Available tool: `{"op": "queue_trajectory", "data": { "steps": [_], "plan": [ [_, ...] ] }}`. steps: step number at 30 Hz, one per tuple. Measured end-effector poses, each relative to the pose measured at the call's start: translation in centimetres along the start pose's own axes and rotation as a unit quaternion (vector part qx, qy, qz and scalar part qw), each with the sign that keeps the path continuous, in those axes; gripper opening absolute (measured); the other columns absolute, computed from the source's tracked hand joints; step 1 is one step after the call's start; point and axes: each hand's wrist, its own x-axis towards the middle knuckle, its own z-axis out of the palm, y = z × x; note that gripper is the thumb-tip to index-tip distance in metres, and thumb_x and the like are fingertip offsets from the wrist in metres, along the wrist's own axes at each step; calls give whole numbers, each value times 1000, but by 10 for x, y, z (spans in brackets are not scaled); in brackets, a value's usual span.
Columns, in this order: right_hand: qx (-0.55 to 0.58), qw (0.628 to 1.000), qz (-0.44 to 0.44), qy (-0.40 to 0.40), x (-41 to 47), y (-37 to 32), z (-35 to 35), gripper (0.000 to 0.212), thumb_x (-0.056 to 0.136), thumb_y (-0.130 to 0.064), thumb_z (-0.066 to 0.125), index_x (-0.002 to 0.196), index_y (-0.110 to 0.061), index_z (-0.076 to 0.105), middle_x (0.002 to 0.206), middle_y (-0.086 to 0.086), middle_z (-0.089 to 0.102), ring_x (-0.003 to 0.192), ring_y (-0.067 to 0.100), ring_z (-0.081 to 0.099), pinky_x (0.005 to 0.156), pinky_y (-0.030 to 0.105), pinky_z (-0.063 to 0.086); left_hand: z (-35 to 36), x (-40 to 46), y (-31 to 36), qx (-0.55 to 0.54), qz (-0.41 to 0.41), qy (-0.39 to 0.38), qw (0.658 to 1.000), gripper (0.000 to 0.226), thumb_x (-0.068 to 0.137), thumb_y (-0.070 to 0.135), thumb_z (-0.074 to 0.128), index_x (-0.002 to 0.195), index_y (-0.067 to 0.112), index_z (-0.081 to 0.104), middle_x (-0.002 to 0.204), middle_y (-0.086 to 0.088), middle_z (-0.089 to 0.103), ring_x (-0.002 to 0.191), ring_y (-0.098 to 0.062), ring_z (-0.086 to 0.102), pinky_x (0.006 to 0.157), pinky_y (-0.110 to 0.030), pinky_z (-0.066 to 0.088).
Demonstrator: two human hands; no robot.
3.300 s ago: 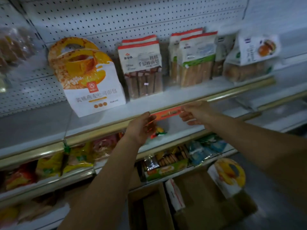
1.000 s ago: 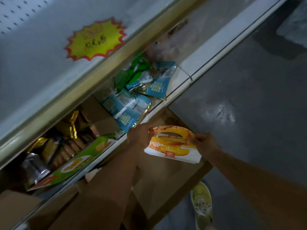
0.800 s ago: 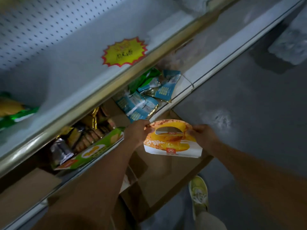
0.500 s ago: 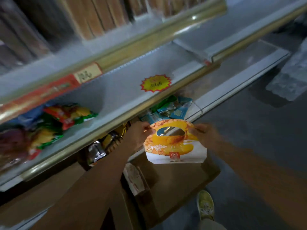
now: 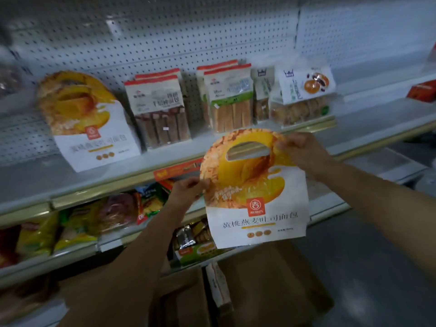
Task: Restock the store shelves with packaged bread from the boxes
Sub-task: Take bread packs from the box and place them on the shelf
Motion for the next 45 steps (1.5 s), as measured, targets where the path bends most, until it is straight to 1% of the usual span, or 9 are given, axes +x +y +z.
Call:
{"op": "queue_trajectory", "data": {
  "steps": [9, 14, 19, 24, 27, 30, 37, 43, 45],
  "plan": [
    [31, 995, -96, 11, 0, -133, -3, 11, 95, -13, 61, 96, -8, 70, 78, 2, 61, 63, 3, 54, 55, 12, 42, -44, -46, 83, -154, 100, 69, 980, 30, 100, 14, 56, 70, 13, 52, 52, 2, 44, 44, -10, 39, 46, -21, 39],
    [55, 995, -88, -9, 10, -160, 3, 22, 93, -16, 63, 72, -21, 66, 80, 9, 63, 75, 20, 57, 74, 40, 51, -58, -49, 112, -188, 103, 122, 969, 31, 101, 13, 53, 71, 17, 49, 46, 11, 49, 43, -5, 44, 42, -14, 38],
    [97, 990, -101, -27, 21, -181, 14, 12, 93, -16, 64, 82, -19, 67, 76, -3, 63, 60, -1, 60, 64, 17, 49, -82, -51, 130, -219, 93, 129, 963, 43, 102, 13, 52, 59, 20, 53, 44, 6, 47, 38, -5, 41, 39, -13, 33],
    [172, 980, -49, -91, 28, -166, 17, 28, 76, -30, 80, 101, -19, 73, 103, 11, 73, 93, 30, 68, 90, 52, 53, -98, -59, 143, -193, 63, 168, 965, 31, 98, 21, 59, 67, 21, 62, 66, 6, 65, 60, -7, 58, 56, -21, 47],
    [81, 971, 39, -223, 36, -142, 18, 54, 63, -46, 81, 111, -26, 67, 103, -4, 71, 94, 20, 63, 85, 40, 47, -104, -59, 143, -198, 39, 197, 959, 13, 97, 25, 61, 85, 20, 64, 97, 3, 70, 89, -9, 61, 82, -29, 46],
    [16, 942, 112, -315, 44, -120, 31, 22, 83, -26, 73, 104, -25, 66, 102, -2, 71, 98, 20, 62, 85, 39, 47, -106, -56, 139, -193, 26, 229, 954, 21, 98, 25, 61, 77, 23, 58, 86, 7, 62, 91, -14, 55, 87, -31, 41],
    [57, 955, 101, -273, 70, -118, 72, 6, 92, -16, 65, 97, -12, 65, 89, 8, 70, 80, 25, 65, 71, 35, 53, -116, -45, 132, -144, 23, 272, 951, 29, 100, 27, 57, 72, 30, 49, 74, 12, 49, 69, -7, 46, 48, -13, 36],
    [53, 953, 64, -293, 99, -136, 112, 12, 92, -19, 65, 100, -9, 65, 90, 9, 71, 82, 24, 67, 67, 33, 52, -153, -38, 120, -102, 1, 327, 939, 19, 93, 27, 63, 79, 18, 72, 90, -14, 73, 93, -30, 70, 90, -46, 57],
    [49, 953, 57, -295, 103, -144, 132, 14, 91, -18, 66, 100, -7, 66, 91, 10, 72, 82, 25, 68, 67, 33, 52, -177, -33, 112, -69, -8, 341, 938, 20, 92, 28, 63, 80, 14, 72, 84, -16, 73, 86, -29, 71, 83, -39, 59]
  ]
}}
